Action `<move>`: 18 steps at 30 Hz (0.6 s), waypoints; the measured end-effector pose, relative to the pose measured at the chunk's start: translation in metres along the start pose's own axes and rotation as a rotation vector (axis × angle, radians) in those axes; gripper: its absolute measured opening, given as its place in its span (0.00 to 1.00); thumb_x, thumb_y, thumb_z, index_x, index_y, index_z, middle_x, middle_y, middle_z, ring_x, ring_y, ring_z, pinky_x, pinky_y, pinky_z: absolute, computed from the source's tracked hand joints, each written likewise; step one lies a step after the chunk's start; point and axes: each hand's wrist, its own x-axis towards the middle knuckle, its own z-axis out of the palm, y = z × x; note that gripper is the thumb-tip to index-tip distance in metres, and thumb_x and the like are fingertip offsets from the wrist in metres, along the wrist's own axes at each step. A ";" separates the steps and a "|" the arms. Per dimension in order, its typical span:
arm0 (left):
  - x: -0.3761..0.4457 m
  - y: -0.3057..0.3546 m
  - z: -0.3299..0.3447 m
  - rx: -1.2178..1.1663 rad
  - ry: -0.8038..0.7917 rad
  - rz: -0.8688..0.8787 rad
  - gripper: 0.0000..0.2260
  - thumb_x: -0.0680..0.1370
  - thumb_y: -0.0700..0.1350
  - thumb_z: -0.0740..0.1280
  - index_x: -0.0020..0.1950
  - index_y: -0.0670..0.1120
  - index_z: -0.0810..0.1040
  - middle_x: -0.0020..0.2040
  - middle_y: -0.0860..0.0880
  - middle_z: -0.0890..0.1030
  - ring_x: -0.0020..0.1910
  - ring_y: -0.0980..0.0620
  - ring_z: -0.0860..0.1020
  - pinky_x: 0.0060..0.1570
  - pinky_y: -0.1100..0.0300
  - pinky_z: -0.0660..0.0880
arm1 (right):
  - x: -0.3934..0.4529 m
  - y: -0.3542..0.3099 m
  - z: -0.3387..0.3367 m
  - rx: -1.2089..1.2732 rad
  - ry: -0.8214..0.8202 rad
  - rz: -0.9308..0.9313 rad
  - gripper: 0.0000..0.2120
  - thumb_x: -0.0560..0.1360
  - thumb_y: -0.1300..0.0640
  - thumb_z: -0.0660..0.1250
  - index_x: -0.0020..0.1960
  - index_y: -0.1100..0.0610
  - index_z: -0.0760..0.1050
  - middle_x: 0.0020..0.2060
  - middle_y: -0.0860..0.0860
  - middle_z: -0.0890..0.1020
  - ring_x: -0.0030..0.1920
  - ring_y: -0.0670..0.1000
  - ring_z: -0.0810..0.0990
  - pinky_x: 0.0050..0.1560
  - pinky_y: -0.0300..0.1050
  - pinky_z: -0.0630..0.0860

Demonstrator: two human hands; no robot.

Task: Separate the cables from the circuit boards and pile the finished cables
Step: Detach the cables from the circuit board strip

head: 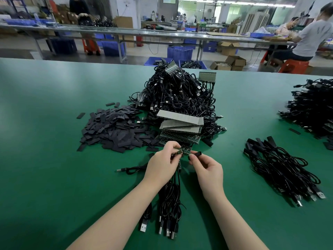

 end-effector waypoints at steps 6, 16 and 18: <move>0.000 -0.003 0.002 0.029 0.010 0.019 0.09 0.79 0.51 0.65 0.58 0.59 0.70 0.56 0.58 0.82 0.57 0.62 0.78 0.50 0.59 0.77 | 0.000 0.001 0.001 0.075 0.007 0.000 0.09 0.75 0.59 0.73 0.47 0.44 0.83 0.40 0.48 0.86 0.46 0.54 0.85 0.47 0.38 0.80; 0.002 -0.004 0.001 0.047 0.030 0.118 0.09 0.78 0.49 0.68 0.57 0.55 0.81 0.53 0.59 0.77 0.54 0.62 0.74 0.52 0.64 0.73 | 0.001 0.001 -0.001 0.090 0.006 0.018 0.09 0.74 0.59 0.75 0.44 0.44 0.83 0.41 0.51 0.86 0.47 0.52 0.85 0.50 0.43 0.80; 0.003 -0.005 0.000 0.014 0.006 0.100 0.09 0.77 0.48 0.69 0.57 0.55 0.82 0.52 0.60 0.78 0.53 0.63 0.74 0.53 0.62 0.74 | 0.001 0.001 -0.001 0.126 0.006 0.027 0.08 0.75 0.60 0.74 0.44 0.46 0.83 0.41 0.50 0.86 0.45 0.50 0.85 0.46 0.37 0.79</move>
